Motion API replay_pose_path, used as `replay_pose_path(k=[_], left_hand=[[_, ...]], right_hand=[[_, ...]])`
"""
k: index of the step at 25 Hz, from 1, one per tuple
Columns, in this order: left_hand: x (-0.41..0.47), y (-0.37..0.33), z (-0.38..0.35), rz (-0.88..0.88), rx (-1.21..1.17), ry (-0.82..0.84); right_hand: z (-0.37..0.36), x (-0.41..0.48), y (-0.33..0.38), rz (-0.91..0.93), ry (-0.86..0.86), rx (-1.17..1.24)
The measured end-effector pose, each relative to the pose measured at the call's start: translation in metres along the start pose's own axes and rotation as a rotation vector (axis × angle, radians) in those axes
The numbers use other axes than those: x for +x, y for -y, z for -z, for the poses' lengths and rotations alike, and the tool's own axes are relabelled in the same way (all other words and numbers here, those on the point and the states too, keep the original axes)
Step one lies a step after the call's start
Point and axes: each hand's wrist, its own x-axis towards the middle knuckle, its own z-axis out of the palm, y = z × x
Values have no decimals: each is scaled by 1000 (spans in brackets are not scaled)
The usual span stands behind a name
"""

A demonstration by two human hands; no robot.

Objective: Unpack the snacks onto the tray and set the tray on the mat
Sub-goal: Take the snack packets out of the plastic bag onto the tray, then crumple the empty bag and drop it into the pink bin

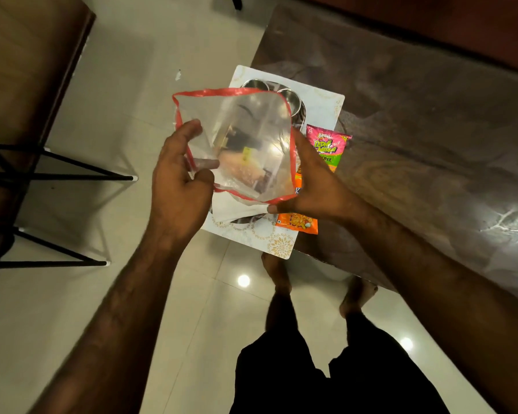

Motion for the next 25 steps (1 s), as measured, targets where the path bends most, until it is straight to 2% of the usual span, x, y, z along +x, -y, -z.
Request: replay_pose_path(k=[2, 4, 8, 11, 14, 16, 19, 21, 23, 25], left_hand=[[-4, -7, -4, 8, -57, 20], [-9, -15, -8, 44, -178, 62], [-27, -12, -7, 117, -456, 158], [-37, -7, -8, 214, -515, 195], [-48, -6, -18, 333, -426, 160], [-55, -3, -26, 423, -442, 144], [-66, -3, -36, 429, -478, 48], [-75, -6, -41, 404, -469, -50], [-83, -9, -46, 444, -519, -108], [-90, -14, -51, 523, -633, -101]], right_hand=[[-10, 8, 30, 72, -30, 95], [-21, 8, 53, 61, -29, 110], [-40, -14, 79, 88, -74, -70], [-38, -28, 87, 98, -89, -206], [-33, -48, 87, 93, -48, -317], [-29, -64, 84, 55, -28, -298], [-18, -94, 77, 36, -59, -196], [-7, -113, 71, 56, -129, -244], [10, -128, 62, -29, -187, -311], [32, -140, 51, -211, -177, -317]])
